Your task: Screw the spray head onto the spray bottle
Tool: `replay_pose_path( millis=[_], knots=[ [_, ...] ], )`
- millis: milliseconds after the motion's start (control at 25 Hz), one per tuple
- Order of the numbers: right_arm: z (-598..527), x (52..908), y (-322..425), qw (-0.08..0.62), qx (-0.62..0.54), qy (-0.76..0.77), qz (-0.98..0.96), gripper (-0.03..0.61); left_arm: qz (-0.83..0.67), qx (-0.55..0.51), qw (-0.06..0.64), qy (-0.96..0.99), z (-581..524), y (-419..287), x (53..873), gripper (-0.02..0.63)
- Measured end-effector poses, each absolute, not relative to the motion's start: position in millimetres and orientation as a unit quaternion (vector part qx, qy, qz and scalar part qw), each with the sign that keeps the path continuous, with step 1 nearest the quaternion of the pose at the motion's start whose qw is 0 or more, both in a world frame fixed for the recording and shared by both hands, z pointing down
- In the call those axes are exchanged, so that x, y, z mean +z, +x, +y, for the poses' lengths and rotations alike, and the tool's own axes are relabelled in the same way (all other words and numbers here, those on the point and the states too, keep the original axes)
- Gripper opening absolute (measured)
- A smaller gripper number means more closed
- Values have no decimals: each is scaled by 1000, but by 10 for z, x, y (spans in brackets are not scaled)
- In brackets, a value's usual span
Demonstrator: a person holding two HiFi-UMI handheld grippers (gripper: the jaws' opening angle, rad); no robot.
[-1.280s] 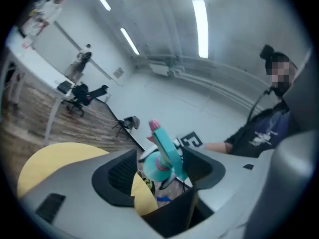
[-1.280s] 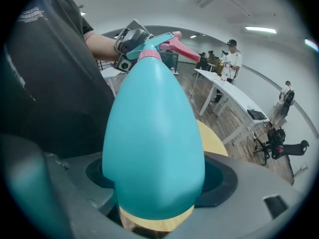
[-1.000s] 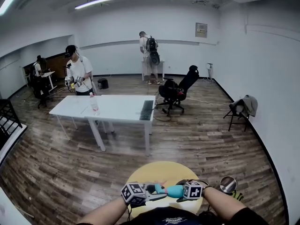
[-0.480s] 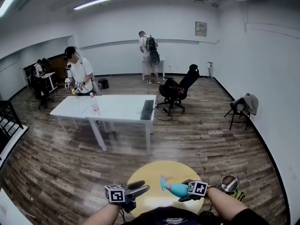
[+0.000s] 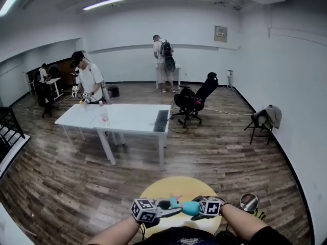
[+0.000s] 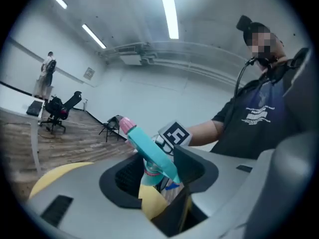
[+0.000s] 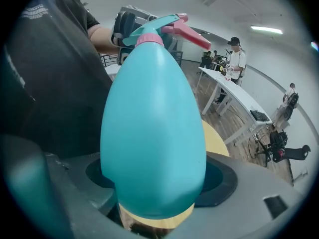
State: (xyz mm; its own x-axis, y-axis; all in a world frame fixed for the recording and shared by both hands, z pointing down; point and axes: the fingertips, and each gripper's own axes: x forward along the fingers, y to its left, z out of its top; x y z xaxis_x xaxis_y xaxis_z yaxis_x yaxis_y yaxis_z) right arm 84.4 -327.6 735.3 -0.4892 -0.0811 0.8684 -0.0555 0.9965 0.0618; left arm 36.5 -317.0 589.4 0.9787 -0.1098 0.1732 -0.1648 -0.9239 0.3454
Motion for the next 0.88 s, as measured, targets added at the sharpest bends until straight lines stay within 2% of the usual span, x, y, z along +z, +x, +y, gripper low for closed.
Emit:
replay_pose_path(
  millis=[160, 280, 480, 560, 640, 760, 880],
  knots=[
    [-3306, 7433, 943, 535, -48, 52, -842, 426, -52, 159, 116, 979, -3095, 385, 6112, 215],
    [-3293, 7467, 992, 552, -53, 54, -830, 426, -55, 187, 111, 975, -3066, 363, 6247, 215],
    [-3306, 7431, 933, 516, -8, 52, -855, 425, -101, 50, 246, 963, -3231, 213, 6053, 233],
    [-3380, 7429, 1003, 517, 7, 66, -854, 425, -125, -34, 306, 943, -3393, -39, 5935, 297],
    [-3402, 7472, 1129, 521, 23, 79, -850, 425, -158, -97, 353, 917, -3544, -364, 5909, 330],
    [-3364, 7522, 1225, 525, 28, 82, -847, 425, -194, -96, 375, 902, -3631, -582, 6031, 334],
    [-3340, 7491, 1089, 523, 9, 71, -850, 425, -169, -30, 357, 918, -3552, -244, 6108, 334]
  ],
)
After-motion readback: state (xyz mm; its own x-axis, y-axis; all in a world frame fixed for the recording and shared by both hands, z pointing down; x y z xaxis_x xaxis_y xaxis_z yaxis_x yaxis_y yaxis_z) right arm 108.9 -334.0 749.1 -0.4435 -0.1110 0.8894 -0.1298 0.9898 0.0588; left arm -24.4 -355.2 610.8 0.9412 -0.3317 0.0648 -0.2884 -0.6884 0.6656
